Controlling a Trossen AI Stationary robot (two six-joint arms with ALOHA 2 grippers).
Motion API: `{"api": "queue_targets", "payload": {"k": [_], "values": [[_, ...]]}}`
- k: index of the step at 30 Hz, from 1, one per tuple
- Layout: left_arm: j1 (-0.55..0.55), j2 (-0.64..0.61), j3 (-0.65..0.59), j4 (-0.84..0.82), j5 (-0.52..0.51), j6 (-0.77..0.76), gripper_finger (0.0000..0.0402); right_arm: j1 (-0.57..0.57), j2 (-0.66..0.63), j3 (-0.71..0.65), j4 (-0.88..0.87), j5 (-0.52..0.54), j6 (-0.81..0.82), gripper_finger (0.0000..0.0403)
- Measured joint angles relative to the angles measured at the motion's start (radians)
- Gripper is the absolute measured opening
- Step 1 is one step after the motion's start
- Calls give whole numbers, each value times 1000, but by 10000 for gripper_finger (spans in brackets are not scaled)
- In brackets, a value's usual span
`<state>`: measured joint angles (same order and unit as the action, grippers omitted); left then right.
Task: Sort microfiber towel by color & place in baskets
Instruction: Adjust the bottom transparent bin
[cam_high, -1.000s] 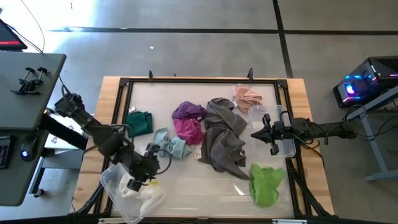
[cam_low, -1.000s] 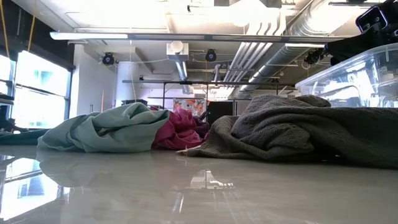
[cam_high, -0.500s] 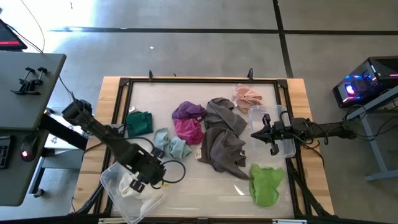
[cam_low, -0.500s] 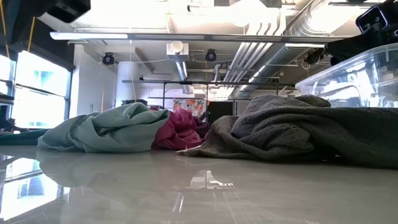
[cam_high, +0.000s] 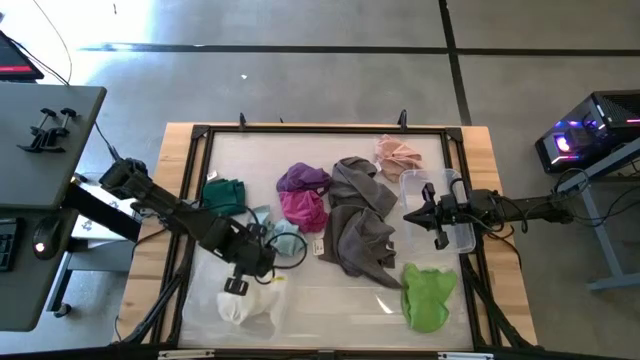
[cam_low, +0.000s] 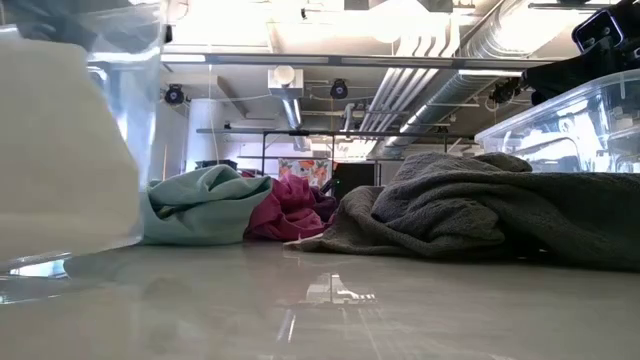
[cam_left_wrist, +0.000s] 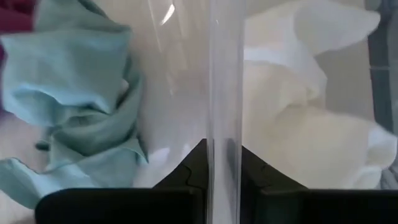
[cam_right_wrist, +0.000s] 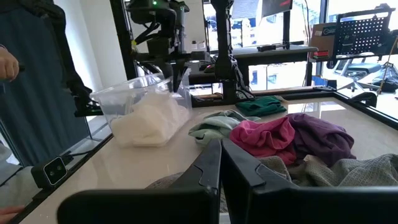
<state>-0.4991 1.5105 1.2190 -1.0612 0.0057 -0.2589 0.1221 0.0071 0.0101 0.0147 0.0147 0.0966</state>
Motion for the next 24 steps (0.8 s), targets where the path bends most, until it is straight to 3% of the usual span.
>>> {"api": "queue_targets", "payload": {"k": [8, 17, 24], "values": [[-6, -16, -26, -108, 29, -44, 10, 0, 0, 0, 0, 0, 0, 0], [12, -138, -155, -42, 21, -177, 72, 0, 0, 0, 0, 0, 0, 0], [8, -234, -161, -50, 23, -261, 117, 0, 0, 0, 0, 0, 0, 0]]}}
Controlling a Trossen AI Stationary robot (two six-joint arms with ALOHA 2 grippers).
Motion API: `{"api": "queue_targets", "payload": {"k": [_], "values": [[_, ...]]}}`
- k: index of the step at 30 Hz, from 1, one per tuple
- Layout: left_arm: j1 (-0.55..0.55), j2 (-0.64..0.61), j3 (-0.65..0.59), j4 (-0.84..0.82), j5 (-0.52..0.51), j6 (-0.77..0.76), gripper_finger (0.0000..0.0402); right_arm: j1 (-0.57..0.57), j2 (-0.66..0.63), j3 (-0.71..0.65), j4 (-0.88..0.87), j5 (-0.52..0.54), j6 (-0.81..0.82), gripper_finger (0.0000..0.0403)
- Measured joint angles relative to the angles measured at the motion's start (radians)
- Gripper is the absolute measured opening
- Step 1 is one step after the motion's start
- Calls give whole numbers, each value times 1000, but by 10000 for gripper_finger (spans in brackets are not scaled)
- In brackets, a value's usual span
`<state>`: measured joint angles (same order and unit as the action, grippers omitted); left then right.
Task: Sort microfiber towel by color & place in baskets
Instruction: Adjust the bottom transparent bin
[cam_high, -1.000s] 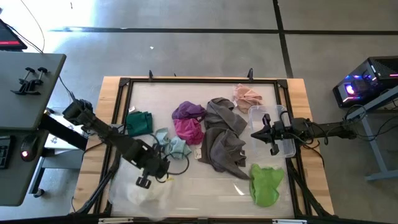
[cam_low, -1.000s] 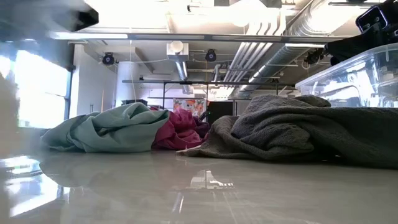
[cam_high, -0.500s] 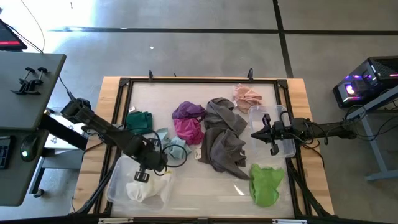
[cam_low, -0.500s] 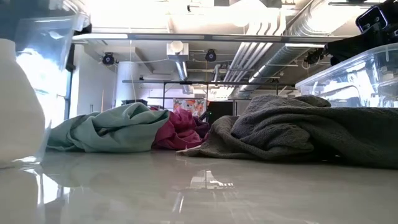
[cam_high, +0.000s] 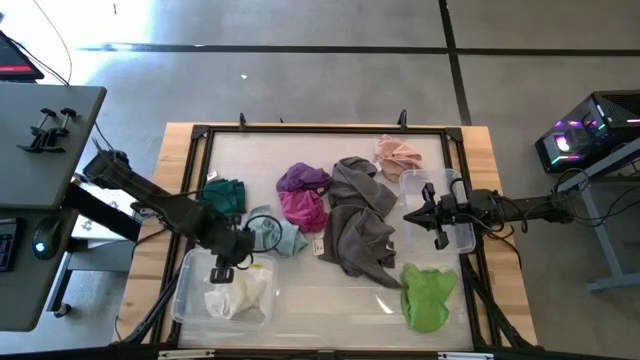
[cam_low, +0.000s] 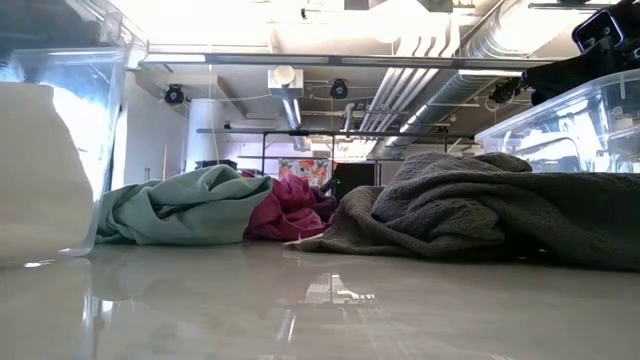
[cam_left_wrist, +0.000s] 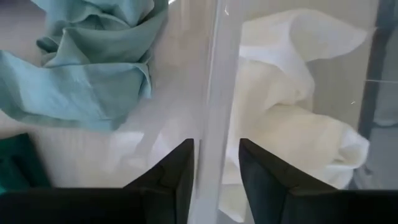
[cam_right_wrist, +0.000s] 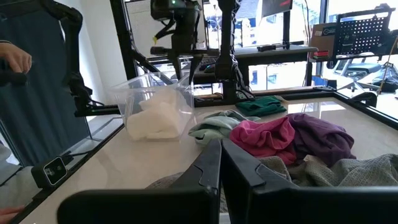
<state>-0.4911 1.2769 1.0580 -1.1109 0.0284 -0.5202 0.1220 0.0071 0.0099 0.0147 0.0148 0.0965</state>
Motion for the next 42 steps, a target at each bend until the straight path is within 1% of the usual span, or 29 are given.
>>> {"api": "queue_targets", "payload": {"k": [5, 10, 13, 21, 24, 26, 29, 35, 39, 42], "values": [[-24, -38, 0, -31, -12, -10, 132, 0, 0, 0, 0, 0, 0, 0], [-35, -37, 0, -54, -33, 7, 127, 0, 0, 0, 0, 0, 0, 0], [-36, -31, 0, -81, -33, 5, 109, 0, 0, 0, 0, 0, 0, 0], [-76, -33, 3, -165, -8, 16, 30, 0, 0, 0, 0, 0, 0, 0], [-92, -33, 4, -196, -8, 16, 18, 0, 0, 0, 0, 0, 0, 0], [-104, -33, 4, -217, -7, 31, 21, 0, 0, 0, 0, 0, 0, 0], [-122, -33, 4, -235, -9, 54, 40, 0, 0, 0, 0, 0, 0, 0], [-126, -31, 1, -266, -10, -16, 79, 0, 0, 0, 0, 0, 0, 0], [-125, -33, 2, -263, 10, -22, 101, 0, 0, 0, 0, 0, 0, 0], [-126, -35, 32, -264, 21, -25, 115, 0, 0, 0, 0, 0, 0, 0]]}}
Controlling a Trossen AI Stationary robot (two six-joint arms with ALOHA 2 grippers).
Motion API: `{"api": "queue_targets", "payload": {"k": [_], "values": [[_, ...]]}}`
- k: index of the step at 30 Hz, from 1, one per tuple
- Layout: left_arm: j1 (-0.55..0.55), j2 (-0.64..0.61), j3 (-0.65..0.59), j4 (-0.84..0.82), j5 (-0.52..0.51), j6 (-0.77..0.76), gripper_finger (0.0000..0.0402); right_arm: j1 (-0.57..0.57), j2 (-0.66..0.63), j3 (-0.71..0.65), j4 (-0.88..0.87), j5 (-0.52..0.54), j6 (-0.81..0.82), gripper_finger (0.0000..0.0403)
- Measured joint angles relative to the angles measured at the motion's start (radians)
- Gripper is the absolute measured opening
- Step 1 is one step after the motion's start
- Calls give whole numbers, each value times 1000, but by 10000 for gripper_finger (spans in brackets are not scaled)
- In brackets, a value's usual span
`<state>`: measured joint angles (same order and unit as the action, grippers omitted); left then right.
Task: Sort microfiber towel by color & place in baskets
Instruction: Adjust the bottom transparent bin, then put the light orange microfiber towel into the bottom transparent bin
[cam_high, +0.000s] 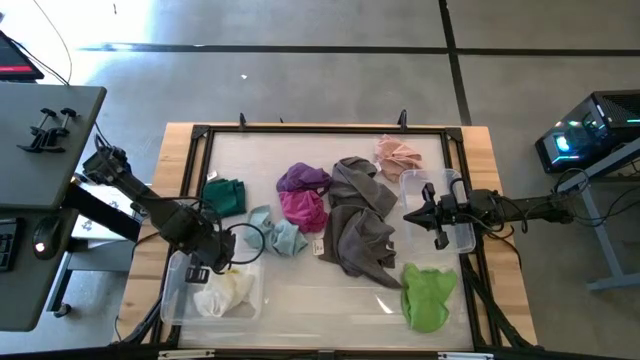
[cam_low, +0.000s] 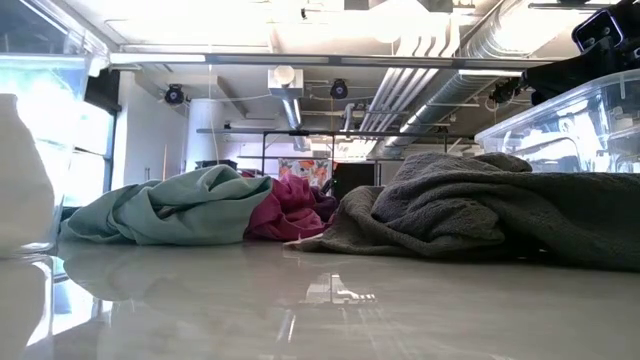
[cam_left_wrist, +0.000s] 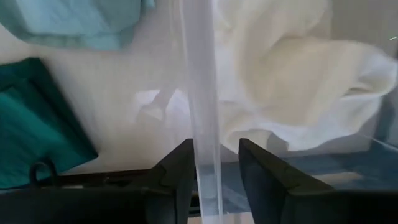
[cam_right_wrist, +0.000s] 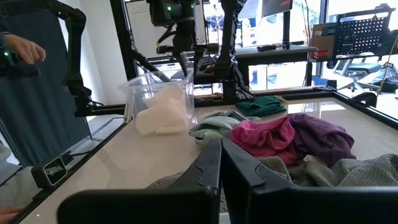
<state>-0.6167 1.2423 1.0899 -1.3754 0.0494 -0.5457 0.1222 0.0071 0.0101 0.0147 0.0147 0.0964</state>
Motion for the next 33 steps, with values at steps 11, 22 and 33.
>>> {"api": "queue_targets", "payload": {"k": [11, 22, 33], "values": [[-31, -45, 240, -142, -204, -112, 133, 0, 0, 0, 0, 0, 0, 0], [-39, -356, -174, 698, -838, 378, 133, 0, 0, 0, 0, 0, 0, 0], [451, -406, -599, 1806, -380, 723, 133, 0, 0, 0, 0, 0, 0, 0]]}}
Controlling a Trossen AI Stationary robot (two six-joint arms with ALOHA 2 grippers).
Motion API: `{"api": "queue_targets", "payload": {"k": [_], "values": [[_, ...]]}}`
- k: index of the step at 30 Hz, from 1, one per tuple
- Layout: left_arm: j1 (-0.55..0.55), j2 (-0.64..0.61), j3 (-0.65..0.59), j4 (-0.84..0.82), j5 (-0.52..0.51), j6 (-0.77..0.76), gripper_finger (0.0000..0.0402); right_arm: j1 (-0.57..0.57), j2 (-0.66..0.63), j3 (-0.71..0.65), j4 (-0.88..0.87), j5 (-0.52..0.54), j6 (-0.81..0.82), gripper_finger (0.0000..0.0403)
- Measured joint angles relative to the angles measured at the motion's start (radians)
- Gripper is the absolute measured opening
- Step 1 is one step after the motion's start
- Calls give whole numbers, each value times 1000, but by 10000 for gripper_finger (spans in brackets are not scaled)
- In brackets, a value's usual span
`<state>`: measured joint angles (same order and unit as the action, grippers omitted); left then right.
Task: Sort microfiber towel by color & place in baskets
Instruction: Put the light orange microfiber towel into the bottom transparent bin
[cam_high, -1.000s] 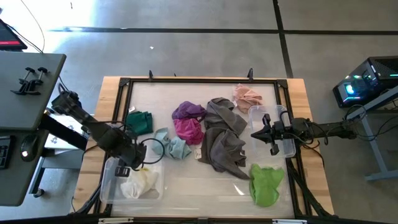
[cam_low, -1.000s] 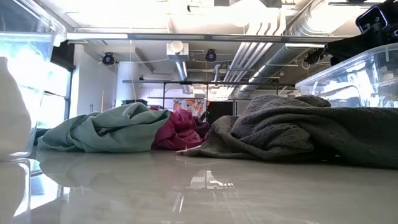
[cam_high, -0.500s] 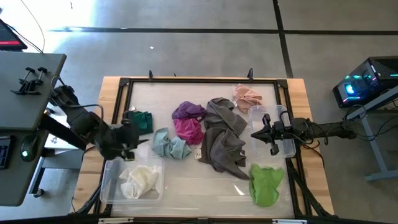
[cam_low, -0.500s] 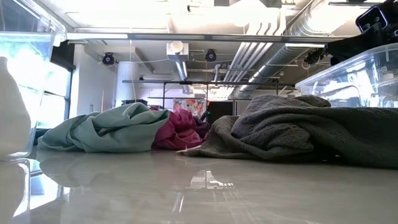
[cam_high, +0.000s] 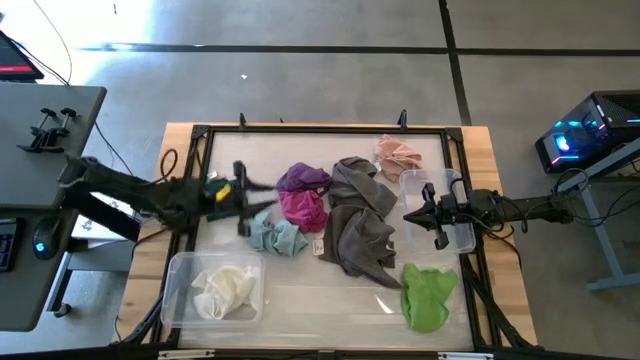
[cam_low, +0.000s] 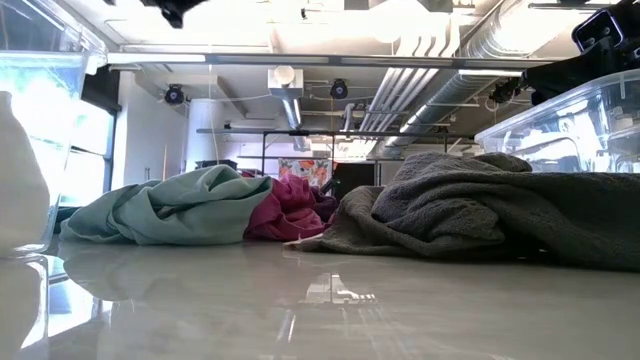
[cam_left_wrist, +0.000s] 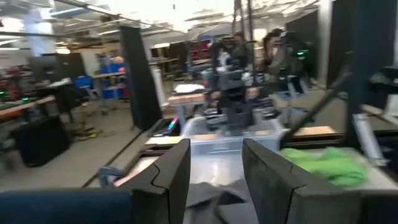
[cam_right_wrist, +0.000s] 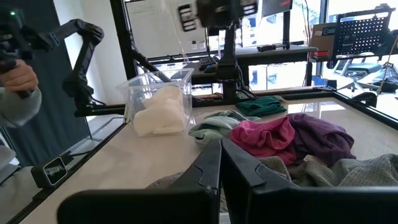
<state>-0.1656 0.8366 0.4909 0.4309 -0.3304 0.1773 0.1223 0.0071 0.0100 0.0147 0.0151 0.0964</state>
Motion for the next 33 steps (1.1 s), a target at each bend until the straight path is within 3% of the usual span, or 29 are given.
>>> {"api": "queue_targets", "payload": {"k": [3, 7, 11, 14, 18, 21, 25, 29, 33], "values": [[108, 26, 13, 6, 69, 24, 133, 0, 0, 0, 1, 3, 0, 0], [188, 60, 15, 41, 85, 67, 133, 0, 0, 0, 35, 28, 17, 0], [230, 76, 15, 43, 85, 69, 133, 0, 0, 0, 270, 91, 157, 0], [245, 76, 15, 40, 85, 81, 133, 0, 0, 18, 419, 50, 67, 0], [262, 76, 15, 48, 59, 180, 133, 0, 13, 96, 455, -14, -83, 0], [288, 76, 15, 73, -47, 256, 133, -2, 71, 176, 394, 56, -165, 0], [349, 76, 15, 124, -174, 288, 133, -26, 234, 323, 244, 281, -233, 0], [421, 76, 15, 115, -161, 252, 133, -95, 460, 508, 33, 485, -261, 8], [464, 88, 15, 64, -118, 185, 133, -222, 701, 682, -152, 486, -258, 34]]}}
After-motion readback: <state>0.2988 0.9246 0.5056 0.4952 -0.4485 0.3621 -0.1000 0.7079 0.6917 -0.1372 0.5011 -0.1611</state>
